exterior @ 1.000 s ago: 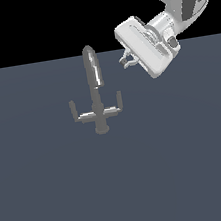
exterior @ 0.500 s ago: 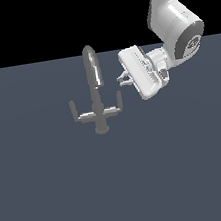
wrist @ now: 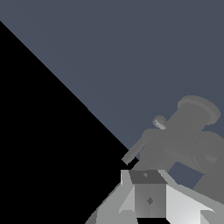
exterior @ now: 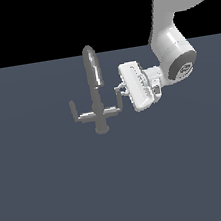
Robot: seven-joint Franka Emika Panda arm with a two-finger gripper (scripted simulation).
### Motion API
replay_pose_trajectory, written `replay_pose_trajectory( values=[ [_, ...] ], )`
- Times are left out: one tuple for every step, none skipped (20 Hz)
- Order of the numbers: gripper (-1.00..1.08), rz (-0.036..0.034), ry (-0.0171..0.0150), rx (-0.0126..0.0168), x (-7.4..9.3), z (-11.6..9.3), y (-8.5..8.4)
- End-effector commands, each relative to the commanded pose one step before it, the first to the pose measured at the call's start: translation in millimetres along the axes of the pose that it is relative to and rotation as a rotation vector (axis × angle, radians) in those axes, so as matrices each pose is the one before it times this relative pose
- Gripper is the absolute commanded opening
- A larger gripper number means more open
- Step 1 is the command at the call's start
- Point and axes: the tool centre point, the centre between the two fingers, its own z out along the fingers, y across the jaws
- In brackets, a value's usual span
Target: Turn on the faucet by rotating a designated handle.
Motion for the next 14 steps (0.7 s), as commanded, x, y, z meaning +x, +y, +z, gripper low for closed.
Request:
replay_pose_trajectory(
  values=[
    [-1.0, 0.00754, -0.00931, 0.01751, 5.51, 3.01, 1.19],
    [-1.0, 0.00223, -0.0024, 0.00434, 1.47, 0.84, 0.47],
    [-1.0, 0.00177, -0.0019, 0.00344, 1.17, 0.63, 0.39],
    [-1.0, 0.00124, -0.00133, 0.0024, 0.82, 0.47, 0.26],
    [-1.0, 0.00081, -0.00086, 0.00156, 0.53, 0.24, 0.19],
    [-1.0, 0.0, 0.0, 0.0, 0.0, 0.25, -0.09],
    [-1.0, 0.0, 0.0, 0.0, 0.0, 0.0, 0.0],
    [-1.0, 0.0, 0.0, 0.0, 0.0, 0.0, 0.0],
    [-1.0, 0.0, 0.0, 0.0, 0.0, 0.0, 0.0],
    [-1.0, 0.0, 0.0, 0.0, -0.21, -0.25, 0.24],
    [-1.0, 0.0, 0.0, 0.0, -2.03, -0.15, 1.0],
    [-1.0, 0.0, 0.0, 0.0, -2.05, -0.15, 1.02],
    [-1.0, 0.00061, -0.00022, -0.00023, -1.73, 0.04, 1.22],
    [-1.0, 0.0, 0.0, 0.0, -2.11, -0.15, 1.04]
  ],
)
